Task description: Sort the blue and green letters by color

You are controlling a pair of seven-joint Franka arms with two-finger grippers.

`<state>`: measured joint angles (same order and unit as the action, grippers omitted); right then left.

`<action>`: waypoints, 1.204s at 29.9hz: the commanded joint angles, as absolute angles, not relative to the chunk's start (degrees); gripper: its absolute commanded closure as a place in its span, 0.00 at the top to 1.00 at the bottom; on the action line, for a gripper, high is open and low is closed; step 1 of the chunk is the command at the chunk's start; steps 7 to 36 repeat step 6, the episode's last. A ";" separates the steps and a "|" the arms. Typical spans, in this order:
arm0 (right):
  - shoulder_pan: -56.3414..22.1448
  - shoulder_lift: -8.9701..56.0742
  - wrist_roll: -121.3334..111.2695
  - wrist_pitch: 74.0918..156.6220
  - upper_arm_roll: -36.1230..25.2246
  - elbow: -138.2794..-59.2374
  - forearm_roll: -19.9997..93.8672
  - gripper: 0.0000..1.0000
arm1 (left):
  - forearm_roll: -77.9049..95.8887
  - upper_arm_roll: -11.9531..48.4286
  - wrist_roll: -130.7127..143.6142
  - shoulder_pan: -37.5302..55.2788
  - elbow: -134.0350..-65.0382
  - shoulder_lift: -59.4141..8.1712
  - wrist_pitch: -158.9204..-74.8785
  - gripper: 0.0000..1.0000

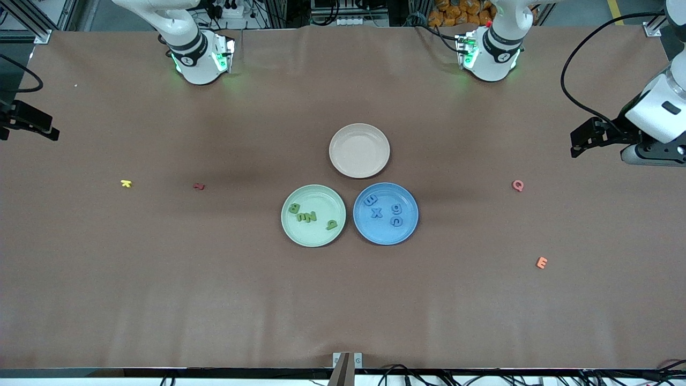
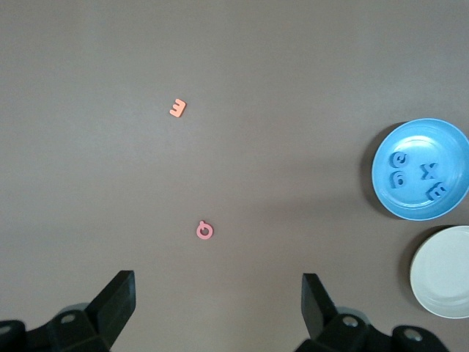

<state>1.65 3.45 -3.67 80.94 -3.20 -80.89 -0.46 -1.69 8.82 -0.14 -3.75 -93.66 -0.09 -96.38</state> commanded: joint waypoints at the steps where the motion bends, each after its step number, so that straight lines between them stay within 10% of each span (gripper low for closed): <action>1: 1.85 2.55 -2.64 82.61 -2.81 -81.74 0.26 1.00 | -2.46 8.96 -1.23 -3.78 -93.16 0.35 -95.62 1.00; 36: 1.67 2.55 -1.24 82.79 -2.55 -81.65 0.61 1.00 | -2.46 8.96 -1.23 -3.78 -93.16 0.35 -95.62 1.00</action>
